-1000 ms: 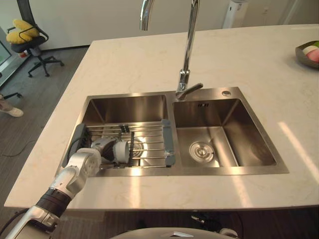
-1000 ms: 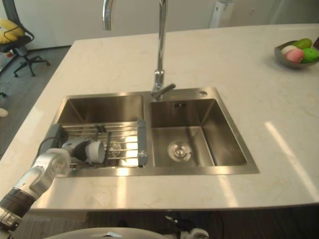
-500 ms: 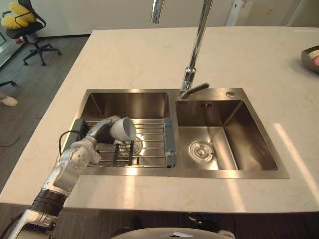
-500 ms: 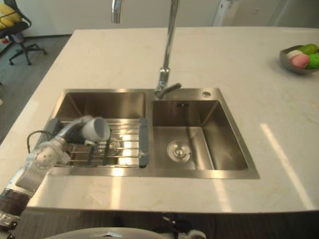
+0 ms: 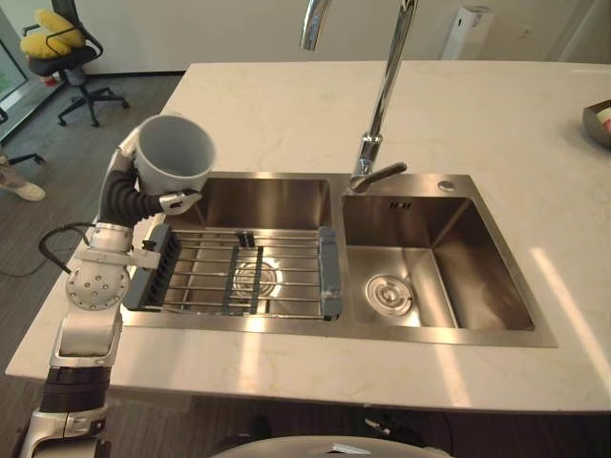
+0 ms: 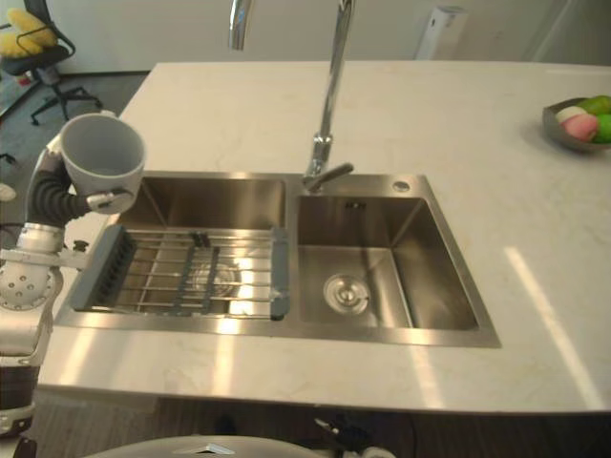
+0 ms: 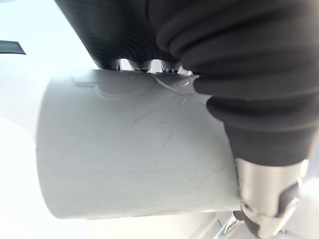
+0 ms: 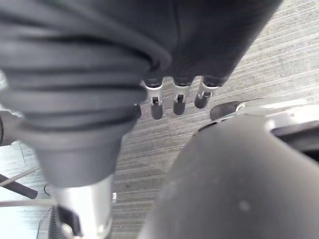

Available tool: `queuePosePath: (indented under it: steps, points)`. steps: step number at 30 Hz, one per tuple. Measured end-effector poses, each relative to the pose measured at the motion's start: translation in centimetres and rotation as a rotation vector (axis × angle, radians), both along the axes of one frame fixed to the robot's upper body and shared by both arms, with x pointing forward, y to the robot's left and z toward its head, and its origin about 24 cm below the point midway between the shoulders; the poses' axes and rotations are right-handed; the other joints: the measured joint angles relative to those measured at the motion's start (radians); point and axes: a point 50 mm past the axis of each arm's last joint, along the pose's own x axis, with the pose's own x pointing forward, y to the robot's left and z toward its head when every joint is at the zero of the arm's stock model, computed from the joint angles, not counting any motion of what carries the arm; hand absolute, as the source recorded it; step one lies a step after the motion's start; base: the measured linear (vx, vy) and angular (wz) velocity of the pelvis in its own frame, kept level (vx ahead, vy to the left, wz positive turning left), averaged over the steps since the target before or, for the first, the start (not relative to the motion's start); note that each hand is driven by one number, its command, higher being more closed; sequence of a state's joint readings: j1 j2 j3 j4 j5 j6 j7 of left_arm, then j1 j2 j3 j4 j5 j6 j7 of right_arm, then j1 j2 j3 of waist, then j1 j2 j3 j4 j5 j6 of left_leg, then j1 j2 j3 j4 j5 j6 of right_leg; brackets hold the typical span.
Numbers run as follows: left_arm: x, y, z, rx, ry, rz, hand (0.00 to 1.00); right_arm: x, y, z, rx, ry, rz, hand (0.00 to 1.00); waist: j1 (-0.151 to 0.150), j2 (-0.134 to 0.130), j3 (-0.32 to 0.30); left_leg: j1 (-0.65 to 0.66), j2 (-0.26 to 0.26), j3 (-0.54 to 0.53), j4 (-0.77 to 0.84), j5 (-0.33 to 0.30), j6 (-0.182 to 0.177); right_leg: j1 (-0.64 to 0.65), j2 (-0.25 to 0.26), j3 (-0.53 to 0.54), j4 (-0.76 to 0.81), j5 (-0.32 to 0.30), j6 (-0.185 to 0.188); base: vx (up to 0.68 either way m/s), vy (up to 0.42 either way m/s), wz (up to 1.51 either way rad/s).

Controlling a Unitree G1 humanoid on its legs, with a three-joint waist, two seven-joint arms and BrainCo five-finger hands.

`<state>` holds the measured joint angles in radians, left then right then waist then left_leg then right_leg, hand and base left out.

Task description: Walk over to the sink, pick up the cup, carry it to the dishwasher, place the cup inside the dishwasher, then close the dishwasher door

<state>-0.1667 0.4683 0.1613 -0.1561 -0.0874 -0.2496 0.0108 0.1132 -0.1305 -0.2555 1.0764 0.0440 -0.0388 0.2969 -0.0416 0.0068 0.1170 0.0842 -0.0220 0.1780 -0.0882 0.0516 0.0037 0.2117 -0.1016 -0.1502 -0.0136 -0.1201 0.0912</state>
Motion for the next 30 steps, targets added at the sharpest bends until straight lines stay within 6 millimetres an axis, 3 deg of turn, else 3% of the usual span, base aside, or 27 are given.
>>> queuePosePath:
  steps: [10,30]
  points:
    - [-1.3,0.2,-1.4,-0.251,0.008,-0.020,1.00,0.0,0.7,-0.1,0.023,0.032,0.033,0.00,0.015,-0.025,0.000,0.002,0.000,-0.001,0.000,-0.001,-0.001,0.003,0.001,0.000,-0.001,0.000,0.000,0.00,0.000,0.00]
    - [-1.1,-0.6,-2.8,-0.362,0.102,-0.113,1.00,-0.8,1.2,-0.3,0.059,0.057,0.026,0.00,0.006,-0.049,-0.026,0.016,0.006,0.021,0.000,-0.005,-0.004,0.004,0.002,0.023,-0.005,0.001,-0.001,0.00,0.000,-0.02]
